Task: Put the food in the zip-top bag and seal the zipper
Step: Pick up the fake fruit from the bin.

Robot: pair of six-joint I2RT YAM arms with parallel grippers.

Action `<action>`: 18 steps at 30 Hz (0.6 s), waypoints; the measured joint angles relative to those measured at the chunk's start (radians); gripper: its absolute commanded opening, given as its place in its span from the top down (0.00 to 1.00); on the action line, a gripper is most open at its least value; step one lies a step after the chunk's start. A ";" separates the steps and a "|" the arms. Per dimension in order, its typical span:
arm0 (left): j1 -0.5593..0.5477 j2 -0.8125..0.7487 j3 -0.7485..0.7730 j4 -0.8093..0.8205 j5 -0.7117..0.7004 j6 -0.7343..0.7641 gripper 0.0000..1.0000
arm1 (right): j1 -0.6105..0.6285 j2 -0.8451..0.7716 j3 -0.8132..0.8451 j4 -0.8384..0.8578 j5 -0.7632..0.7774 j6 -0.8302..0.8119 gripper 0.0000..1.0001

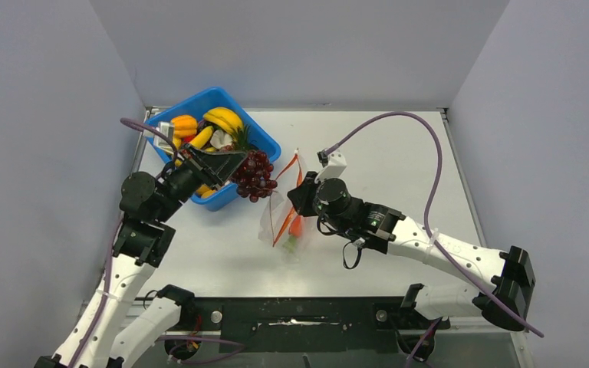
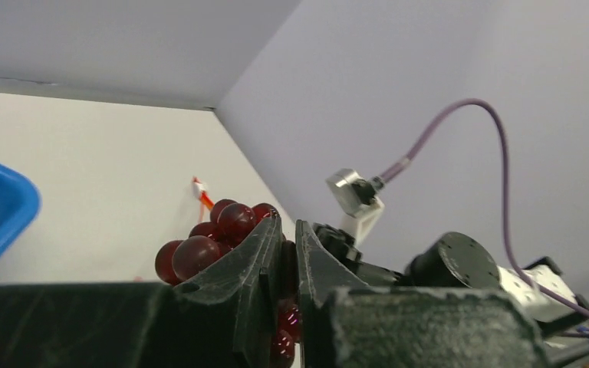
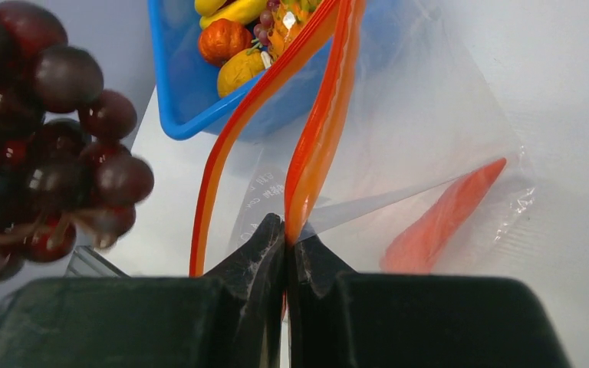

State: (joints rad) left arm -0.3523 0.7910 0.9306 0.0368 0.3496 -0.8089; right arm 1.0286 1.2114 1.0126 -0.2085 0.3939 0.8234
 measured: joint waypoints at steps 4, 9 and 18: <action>-0.014 -0.031 -0.132 0.176 0.060 -0.138 1.00 | -0.018 0.027 0.006 0.019 -0.029 0.004 1.00; -0.035 -0.024 -0.282 0.284 0.082 -0.211 1.00 | -0.021 0.058 0.025 0.035 -0.063 0.004 1.00; -0.052 0.033 -0.377 0.250 0.014 -0.080 1.00 | -0.028 0.071 0.045 0.043 -0.128 0.000 1.00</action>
State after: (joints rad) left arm -0.4042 0.8238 0.5537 0.2867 0.3634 -0.8890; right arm 1.0004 1.2823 1.0576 -0.1658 0.2657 0.8238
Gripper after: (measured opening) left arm 0.084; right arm 0.037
